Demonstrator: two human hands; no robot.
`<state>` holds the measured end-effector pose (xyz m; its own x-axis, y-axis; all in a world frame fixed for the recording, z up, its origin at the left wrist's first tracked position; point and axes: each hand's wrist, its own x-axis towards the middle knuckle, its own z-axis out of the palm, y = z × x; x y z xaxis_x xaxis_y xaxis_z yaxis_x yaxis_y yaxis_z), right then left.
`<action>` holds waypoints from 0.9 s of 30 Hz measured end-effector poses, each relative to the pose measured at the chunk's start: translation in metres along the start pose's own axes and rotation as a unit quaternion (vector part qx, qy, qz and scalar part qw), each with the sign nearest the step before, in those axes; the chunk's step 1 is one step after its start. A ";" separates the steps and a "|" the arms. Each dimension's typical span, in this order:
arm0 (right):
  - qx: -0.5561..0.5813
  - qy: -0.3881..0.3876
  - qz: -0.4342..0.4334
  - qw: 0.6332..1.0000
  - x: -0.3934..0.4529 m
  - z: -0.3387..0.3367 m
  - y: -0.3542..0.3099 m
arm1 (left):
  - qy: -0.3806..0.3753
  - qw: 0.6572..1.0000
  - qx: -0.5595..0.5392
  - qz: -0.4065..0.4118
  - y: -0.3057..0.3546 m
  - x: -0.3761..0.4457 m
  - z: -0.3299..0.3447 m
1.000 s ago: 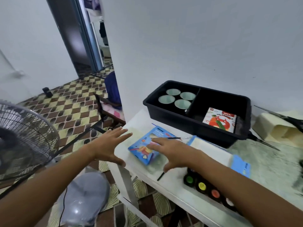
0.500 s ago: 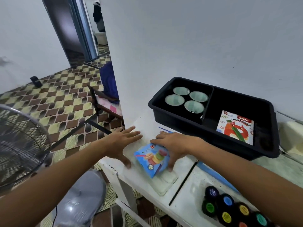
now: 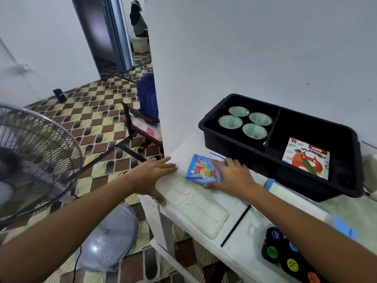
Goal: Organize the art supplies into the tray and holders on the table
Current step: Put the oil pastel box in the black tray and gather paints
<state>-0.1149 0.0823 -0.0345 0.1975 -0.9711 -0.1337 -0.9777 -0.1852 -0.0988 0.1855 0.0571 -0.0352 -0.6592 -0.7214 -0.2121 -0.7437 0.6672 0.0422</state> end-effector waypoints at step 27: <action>-0.111 -0.039 -0.134 0.984 -0.052 -0.005 0.057 | -0.014 0.999 0.007 -0.048 0.009 -0.019 0.009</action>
<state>-0.1811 0.1216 -0.0284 0.4468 -0.8701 -0.2083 -0.8794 -0.4699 0.0765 0.1929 0.0784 -0.0394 -0.5818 -0.7764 -0.2424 -0.8013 0.5983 0.0069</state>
